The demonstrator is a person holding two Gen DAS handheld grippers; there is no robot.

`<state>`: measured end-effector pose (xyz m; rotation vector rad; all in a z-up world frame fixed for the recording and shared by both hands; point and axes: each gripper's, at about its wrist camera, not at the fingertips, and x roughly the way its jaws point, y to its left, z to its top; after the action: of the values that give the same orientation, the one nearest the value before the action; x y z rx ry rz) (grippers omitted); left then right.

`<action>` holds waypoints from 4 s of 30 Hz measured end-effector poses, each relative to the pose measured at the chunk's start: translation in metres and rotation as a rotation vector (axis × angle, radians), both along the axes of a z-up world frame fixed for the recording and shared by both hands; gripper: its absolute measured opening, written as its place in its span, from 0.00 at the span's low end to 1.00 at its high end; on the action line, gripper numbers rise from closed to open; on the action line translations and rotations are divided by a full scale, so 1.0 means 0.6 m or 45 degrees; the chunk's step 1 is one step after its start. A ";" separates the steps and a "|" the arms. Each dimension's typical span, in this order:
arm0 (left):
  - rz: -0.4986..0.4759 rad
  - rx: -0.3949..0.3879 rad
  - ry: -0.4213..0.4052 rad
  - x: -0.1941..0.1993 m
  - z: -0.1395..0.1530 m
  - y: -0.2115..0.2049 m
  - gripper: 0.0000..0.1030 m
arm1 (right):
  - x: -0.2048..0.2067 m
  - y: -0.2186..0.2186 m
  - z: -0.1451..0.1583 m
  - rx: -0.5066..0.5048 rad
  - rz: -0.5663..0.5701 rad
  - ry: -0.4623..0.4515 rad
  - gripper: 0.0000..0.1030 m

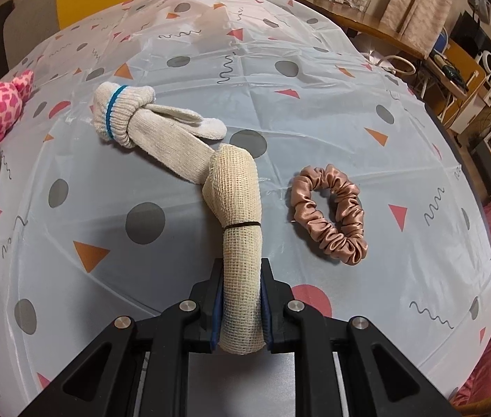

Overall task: Organize soft objects
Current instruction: 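Carry the red sock into the gold tray and open the left tool, then carry the beige sleeve with the right tool over the gold tray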

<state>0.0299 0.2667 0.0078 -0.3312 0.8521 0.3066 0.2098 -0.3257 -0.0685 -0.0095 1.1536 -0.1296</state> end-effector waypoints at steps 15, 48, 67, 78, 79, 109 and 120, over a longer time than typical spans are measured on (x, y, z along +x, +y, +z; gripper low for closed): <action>0.026 0.022 0.105 -0.082 -0.081 -0.015 0.65 | -0.008 0.015 -0.001 -0.080 0.021 -0.003 0.16; 0.073 0.235 -0.041 -0.120 -0.024 -0.067 0.86 | 0.071 0.205 0.138 0.162 0.129 -0.161 0.13; 0.032 0.181 0.004 -0.117 -0.044 -0.071 0.87 | 0.139 0.544 0.283 0.217 0.504 -0.330 0.13; 0.030 0.172 0.009 -0.123 -0.049 -0.072 0.89 | 0.036 0.716 0.265 0.366 0.889 -0.268 0.13; 0.029 0.170 0.010 -0.124 -0.050 -0.072 0.89 | 0.024 0.724 0.259 0.375 0.915 -0.253 0.13; 0.056 0.166 0.008 -0.136 -0.050 -0.065 0.89 | -0.234 0.737 0.112 0.439 1.296 0.080 0.13; 0.140 0.158 -0.023 -0.155 -0.037 -0.032 0.89 | -0.241 0.749 0.072 0.360 1.310 0.126 0.35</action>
<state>-0.0632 0.2477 -0.0146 -0.2654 0.7948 0.4563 0.0655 0.1240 -0.0256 -0.3561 1.1344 0.9513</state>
